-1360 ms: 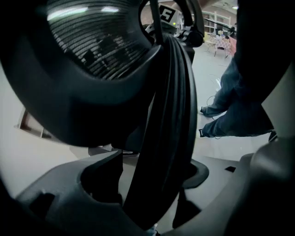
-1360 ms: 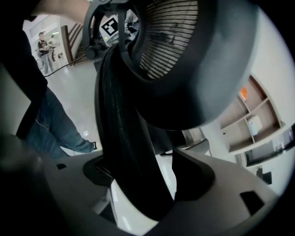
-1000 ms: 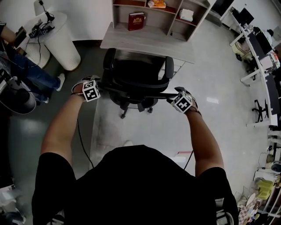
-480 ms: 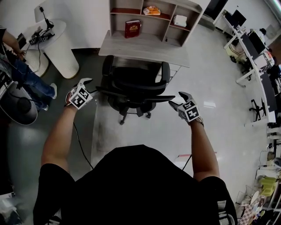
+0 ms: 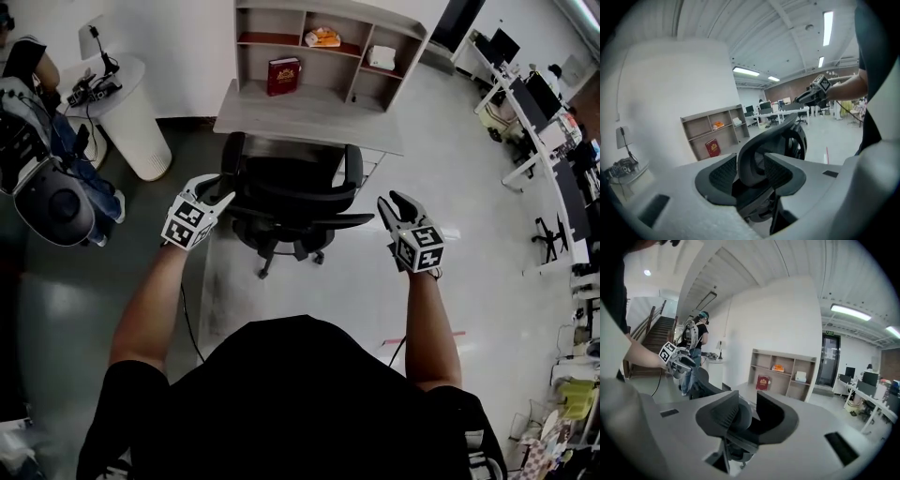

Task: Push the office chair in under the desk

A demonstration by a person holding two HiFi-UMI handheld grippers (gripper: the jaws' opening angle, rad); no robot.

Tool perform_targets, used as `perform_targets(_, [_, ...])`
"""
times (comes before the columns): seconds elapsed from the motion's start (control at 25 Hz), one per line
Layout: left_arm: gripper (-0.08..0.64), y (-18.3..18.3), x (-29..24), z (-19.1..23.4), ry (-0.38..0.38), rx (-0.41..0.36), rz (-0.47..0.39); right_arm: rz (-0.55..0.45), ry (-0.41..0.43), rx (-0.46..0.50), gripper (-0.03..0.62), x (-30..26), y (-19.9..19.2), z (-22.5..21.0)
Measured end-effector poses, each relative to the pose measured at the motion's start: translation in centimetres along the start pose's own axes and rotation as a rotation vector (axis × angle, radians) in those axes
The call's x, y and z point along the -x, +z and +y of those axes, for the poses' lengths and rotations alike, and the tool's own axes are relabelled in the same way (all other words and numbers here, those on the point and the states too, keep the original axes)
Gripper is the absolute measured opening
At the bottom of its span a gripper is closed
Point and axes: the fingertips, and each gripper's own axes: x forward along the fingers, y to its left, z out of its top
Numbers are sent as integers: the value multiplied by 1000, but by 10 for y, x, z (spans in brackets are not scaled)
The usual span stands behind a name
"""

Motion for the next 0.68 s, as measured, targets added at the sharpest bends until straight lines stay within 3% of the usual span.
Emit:
perform_targets(0.16, [116, 26, 6, -5, -21, 63, -89, -42, -54, 16, 56, 9, 13, -2])
perform_targets(0.32, [26, 42, 10, -9, -29, 88, -130, -58, -49, -22, 31, 15, 16, 0])
perform_targets(0.48, [17, 47, 12, -12, -39, 121, -130, -101, -35, -132, 14, 23, 23, -3])
perform_targets(0.68, [15, 55, 17, -3, -25, 143, -147, -127, -37, -162, 11, 24, 36, -2])
